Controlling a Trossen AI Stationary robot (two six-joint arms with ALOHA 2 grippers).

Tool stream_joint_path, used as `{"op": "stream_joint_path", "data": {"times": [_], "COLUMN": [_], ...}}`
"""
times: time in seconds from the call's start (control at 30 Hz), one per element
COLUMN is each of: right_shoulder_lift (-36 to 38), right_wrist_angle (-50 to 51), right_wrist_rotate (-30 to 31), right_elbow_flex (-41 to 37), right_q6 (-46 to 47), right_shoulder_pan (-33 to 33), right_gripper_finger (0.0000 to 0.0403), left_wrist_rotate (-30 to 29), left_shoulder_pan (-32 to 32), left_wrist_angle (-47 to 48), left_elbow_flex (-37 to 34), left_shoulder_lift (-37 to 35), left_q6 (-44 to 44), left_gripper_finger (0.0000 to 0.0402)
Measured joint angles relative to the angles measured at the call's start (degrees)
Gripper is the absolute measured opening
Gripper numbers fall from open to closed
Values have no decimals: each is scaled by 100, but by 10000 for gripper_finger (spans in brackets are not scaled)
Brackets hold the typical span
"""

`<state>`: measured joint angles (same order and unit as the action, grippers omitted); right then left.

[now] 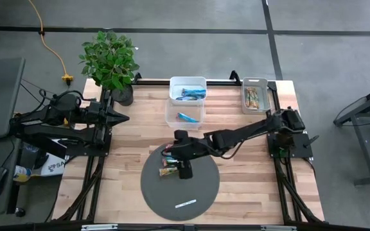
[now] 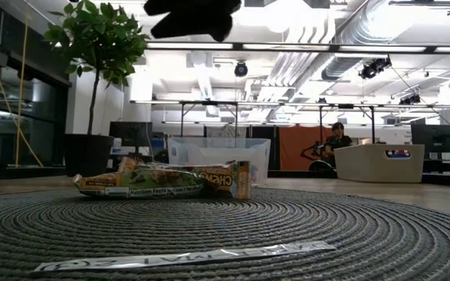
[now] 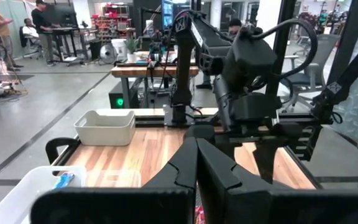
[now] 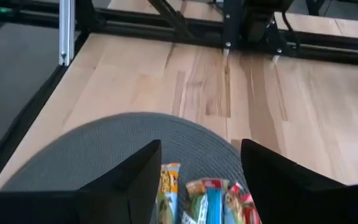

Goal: Pick and place Granola Bars by type
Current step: Put the yellow granola bar into the gray bin

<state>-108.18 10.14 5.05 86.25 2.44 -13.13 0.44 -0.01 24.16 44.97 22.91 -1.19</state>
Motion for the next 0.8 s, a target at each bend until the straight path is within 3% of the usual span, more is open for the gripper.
{"op": "stream_joint_path", "data": {"times": [0.23,0.57,0.8], "right_shoulder_lift": [-533,-1988,-2687], "right_wrist_angle": [392,2821,3770], "right_wrist_rotate": [-5,-618,-1190], "right_elbow_flex": [1221,3796,4312], "right_q6": [-102,-106,-153], "right_shoulder_pan": [26,228,221], "right_gripper_finger": [206,206,206], "left_wrist_rotate": [0,1,1], "left_shoulder_pan": [0,0,0], "left_wrist_angle": [3,0,0], "left_elbow_flex": [-1,0,0], "left_shoulder_lift": [0,1,-1], "left_q6": [1,0,2], "left_gripper_finger": [1,1,1]}}
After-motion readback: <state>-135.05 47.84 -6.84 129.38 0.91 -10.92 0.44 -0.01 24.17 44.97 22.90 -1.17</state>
